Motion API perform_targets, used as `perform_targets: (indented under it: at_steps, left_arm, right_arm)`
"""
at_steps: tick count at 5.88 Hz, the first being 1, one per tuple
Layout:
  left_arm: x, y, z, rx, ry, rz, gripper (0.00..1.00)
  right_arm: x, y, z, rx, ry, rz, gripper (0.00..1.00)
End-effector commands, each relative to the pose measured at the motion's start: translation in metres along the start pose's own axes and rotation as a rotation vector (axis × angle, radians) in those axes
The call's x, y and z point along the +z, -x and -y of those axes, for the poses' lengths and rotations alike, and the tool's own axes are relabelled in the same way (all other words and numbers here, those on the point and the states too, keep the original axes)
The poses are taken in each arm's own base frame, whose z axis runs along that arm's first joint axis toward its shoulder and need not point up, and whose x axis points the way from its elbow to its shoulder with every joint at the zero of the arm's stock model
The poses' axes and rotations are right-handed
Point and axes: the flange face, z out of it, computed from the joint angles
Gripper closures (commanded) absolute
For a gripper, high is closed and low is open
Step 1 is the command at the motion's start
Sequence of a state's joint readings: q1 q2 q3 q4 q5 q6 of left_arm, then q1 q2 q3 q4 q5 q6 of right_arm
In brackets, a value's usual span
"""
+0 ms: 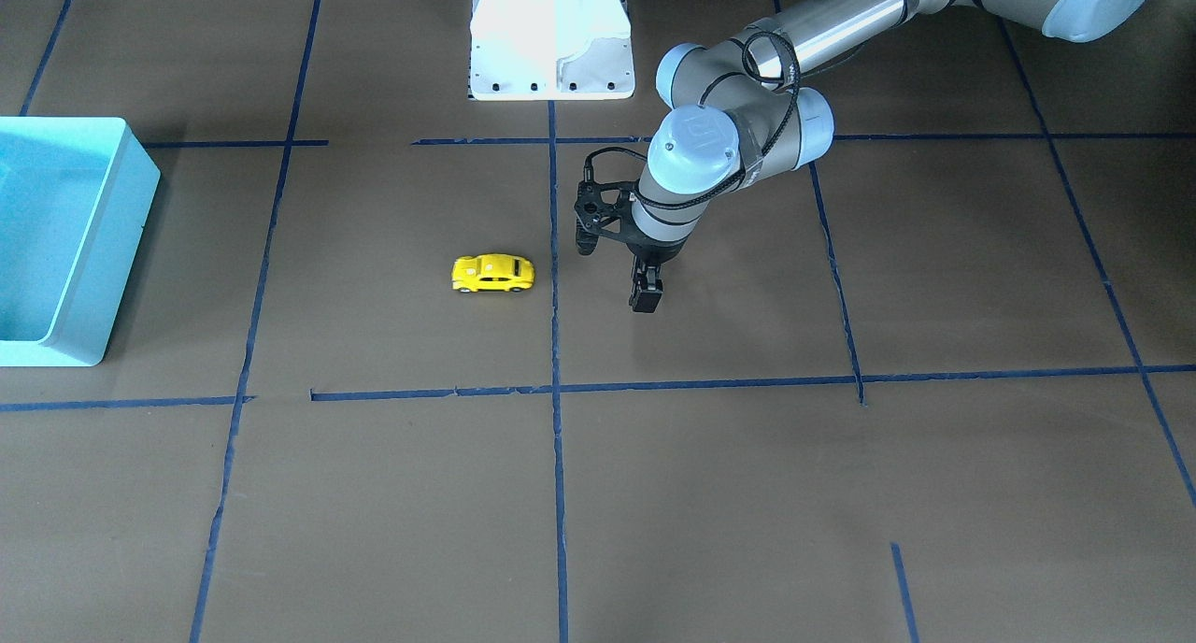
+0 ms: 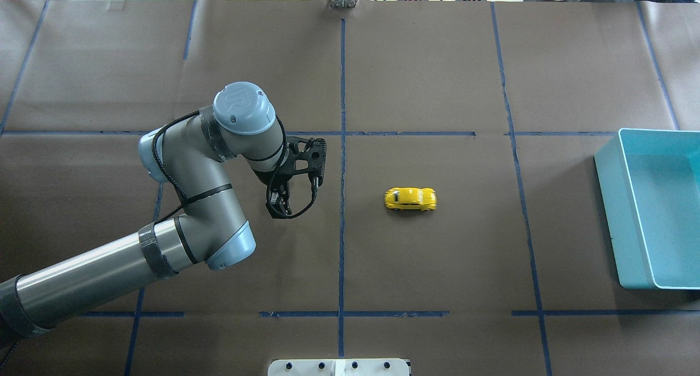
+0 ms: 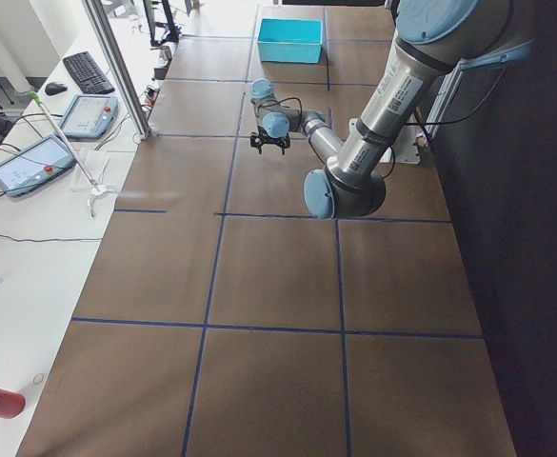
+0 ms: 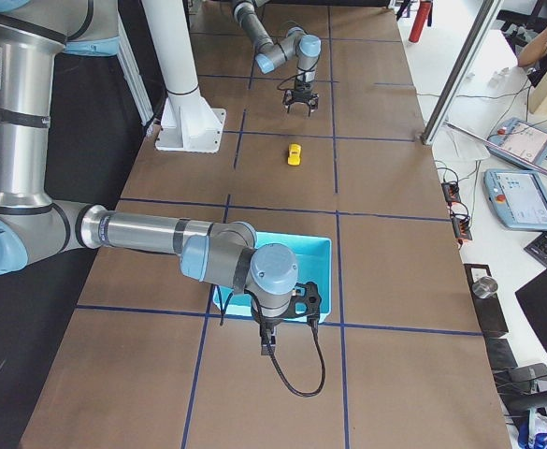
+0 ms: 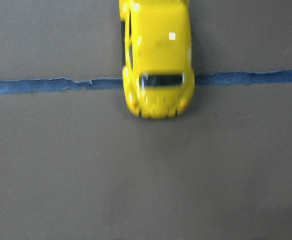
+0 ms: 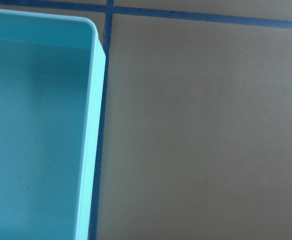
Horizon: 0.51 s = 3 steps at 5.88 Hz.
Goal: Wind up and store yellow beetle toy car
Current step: 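Open the left gripper, letting the car roll toward the blue bin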
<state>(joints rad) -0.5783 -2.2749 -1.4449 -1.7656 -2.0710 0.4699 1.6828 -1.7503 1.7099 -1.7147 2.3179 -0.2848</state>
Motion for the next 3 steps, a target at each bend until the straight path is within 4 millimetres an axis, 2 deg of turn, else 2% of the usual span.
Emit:
perform_targets:
  at_steps: [1,3]
  left_arm:
    - [-0.0005,0.0008,-0.0007,0.010,0.001,0.001,0.00]
    - [-0.0021,0.0053,-0.0089,-0.002,0.008,0.002,0.00]
  right_arm:
    - [0.0026,-0.0023,-0.0008,0.008,0.005,0.002,0.00]
    - [0.0020,-0.0018,-0.0006,0.008,0.004,0.001,0.00]
